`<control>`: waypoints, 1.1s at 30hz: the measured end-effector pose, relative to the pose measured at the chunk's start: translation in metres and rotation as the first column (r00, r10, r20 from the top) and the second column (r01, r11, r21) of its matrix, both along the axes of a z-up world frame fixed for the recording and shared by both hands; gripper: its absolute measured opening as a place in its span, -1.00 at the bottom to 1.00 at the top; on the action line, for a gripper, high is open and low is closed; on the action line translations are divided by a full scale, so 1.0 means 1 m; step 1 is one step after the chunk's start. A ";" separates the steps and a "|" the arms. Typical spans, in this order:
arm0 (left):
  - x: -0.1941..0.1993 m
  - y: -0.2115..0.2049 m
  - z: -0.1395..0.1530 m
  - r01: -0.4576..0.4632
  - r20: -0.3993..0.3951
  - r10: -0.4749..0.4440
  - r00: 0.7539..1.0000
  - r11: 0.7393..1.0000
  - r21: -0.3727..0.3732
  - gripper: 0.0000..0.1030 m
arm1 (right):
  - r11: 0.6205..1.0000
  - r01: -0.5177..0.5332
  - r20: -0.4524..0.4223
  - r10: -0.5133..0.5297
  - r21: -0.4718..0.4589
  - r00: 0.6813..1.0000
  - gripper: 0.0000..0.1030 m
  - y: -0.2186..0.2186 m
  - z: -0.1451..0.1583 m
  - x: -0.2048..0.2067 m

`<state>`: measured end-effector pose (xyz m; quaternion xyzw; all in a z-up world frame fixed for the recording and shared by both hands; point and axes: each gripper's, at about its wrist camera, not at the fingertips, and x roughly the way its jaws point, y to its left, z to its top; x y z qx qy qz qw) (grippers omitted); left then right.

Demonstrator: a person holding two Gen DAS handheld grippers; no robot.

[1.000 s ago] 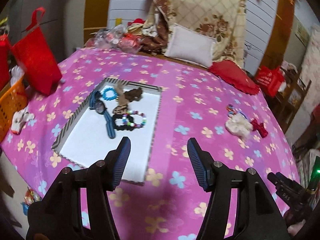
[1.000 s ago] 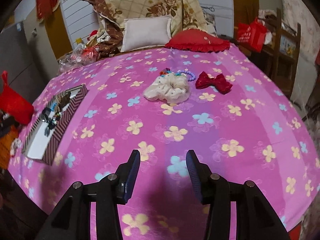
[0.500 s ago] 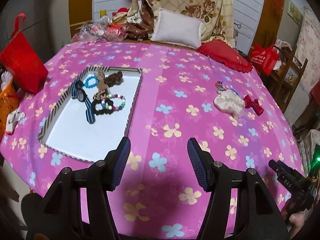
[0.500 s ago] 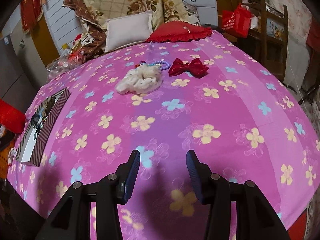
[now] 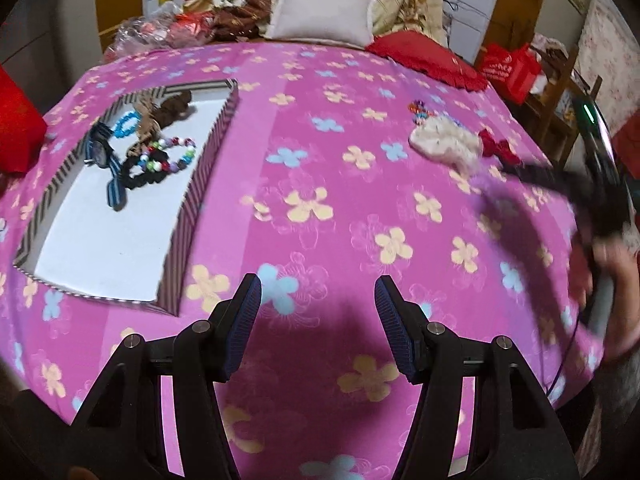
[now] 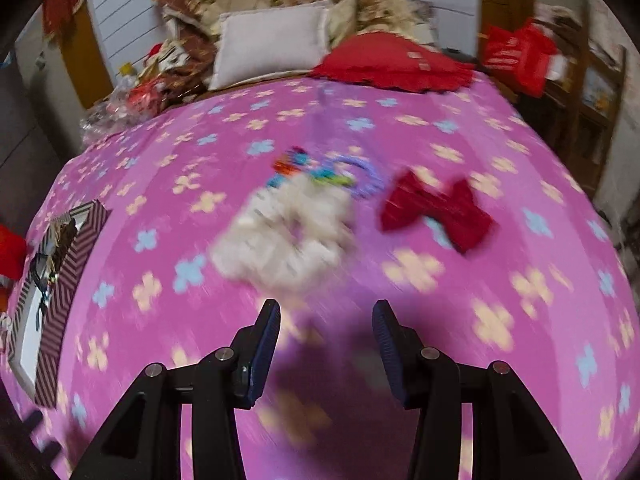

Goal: Organize jewelry

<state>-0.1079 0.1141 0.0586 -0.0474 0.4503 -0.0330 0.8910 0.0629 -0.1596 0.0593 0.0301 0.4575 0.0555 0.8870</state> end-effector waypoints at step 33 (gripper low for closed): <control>-0.004 -0.010 -0.018 0.072 -0.034 -0.073 0.997 0.997 -0.030 0.14 | 0.978 0.185 -0.070 -0.179 0.093 0.981 -0.09 -0.103 0.014 0.027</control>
